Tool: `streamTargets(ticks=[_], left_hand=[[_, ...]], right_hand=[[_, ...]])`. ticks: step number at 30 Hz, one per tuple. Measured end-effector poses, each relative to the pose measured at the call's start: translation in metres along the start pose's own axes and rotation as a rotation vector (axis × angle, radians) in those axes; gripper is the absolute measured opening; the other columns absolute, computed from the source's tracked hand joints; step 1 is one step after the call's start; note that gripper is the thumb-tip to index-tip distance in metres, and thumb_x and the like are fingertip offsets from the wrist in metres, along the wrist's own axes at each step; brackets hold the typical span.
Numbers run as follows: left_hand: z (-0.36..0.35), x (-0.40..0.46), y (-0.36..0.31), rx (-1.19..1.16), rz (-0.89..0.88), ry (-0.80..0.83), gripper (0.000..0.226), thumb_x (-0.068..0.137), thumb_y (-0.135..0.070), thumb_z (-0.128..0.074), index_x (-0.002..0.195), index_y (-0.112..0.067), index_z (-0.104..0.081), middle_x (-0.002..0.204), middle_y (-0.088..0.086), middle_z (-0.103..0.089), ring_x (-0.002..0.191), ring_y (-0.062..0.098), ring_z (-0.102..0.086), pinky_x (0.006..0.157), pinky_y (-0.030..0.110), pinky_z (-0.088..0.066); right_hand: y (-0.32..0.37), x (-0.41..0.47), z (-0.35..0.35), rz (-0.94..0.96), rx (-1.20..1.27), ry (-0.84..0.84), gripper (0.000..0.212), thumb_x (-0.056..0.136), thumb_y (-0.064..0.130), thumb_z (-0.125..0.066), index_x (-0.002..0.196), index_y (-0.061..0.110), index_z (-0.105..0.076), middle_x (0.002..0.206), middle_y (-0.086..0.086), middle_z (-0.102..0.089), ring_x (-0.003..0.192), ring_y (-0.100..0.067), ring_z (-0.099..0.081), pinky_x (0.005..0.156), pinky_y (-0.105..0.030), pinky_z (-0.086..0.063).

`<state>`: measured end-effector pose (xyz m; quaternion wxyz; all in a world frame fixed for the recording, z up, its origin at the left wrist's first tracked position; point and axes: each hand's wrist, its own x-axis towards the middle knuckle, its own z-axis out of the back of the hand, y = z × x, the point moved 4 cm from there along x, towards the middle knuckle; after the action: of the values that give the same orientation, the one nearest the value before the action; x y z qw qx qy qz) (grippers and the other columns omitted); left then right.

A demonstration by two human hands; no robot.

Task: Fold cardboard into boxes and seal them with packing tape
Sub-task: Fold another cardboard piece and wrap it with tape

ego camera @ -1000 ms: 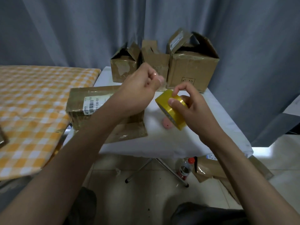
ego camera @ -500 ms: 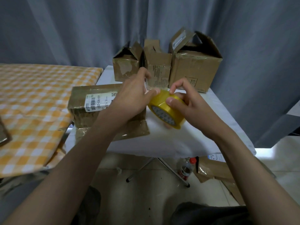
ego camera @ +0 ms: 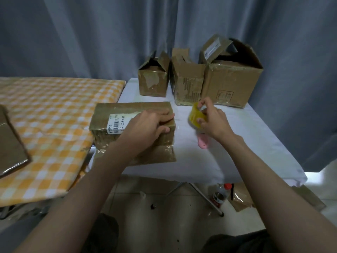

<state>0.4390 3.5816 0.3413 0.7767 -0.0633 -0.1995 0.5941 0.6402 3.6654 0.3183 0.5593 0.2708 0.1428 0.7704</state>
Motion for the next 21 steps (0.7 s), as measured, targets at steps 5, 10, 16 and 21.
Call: streamTargets(ticks=[5,10,16,21], left_hand=[[0.02,-0.011,0.014,-0.015,-0.039,0.141,0.059,0.081,-0.03,-0.079,0.135,-0.033,-0.057,0.143,-0.016,-0.052,0.136,0.009,-0.044,0.117,0.041,-0.032],[0.018,-0.015,0.014,-0.047,-0.046,0.122,0.077,0.064,-0.08,-0.048,0.126,-0.037,-0.064,0.14,-0.02,-0.054,0.13,0.008,-0.049,0.111,0.04,-0.04],[0.011,-0.015,0.013,-0.038,-0.059,-0.022,0.064,0.066,-0.072,-0.057,0.116,-0.036,-0.071,0.13,-0.019,-0.063,0.119,0.006,-0.059,0.094,0.04,-0.052],[0.008,-0.02,0.014,0.009,-0.08,-0.035,0.061,0.07,-0.066,-0.065,0.123,-0.035,-0.067,0.132,-0.016,-0.062,0.123,0.01,-0.057,0.096,0.044,-0.051]], right_hand=[[-0.001,0.008,-0.015,-0.024,-0.111,0.079,0.034,0.082,0.004,-0.066,0.114,0.013,-0.056,0.108,-0.011,-0.065,0.107,-0.034,-0.055,0.088,-0.039,-0.047],[0.043,0.018,0.0,0.133,0.091,-0.184,0.019,0.089,0.01,-0.065,0.103,0.018,-0.076,0.107,-0.002,-0.07,0.09,-0.007,-0.06,0.081,-0.007,-0.044],[0.076,0.02,-0.018,0.231,0.197,-0.059,0.018,0.095,0.014,-0.064,0.104,0.017,-0.079,0.104,0.007,-0.075,0.081,0.005,-0.061,0.072,0.0,-0.041],[0.072,0.025,-0.033,0.145,0.264,0.066,0.018,0.095,0.018,-0.066,0.108,0.012,-0.078,0.103,0.002,-0.076,0.091,-0.004,-0.067,0.079,-0.011,-0.049]])
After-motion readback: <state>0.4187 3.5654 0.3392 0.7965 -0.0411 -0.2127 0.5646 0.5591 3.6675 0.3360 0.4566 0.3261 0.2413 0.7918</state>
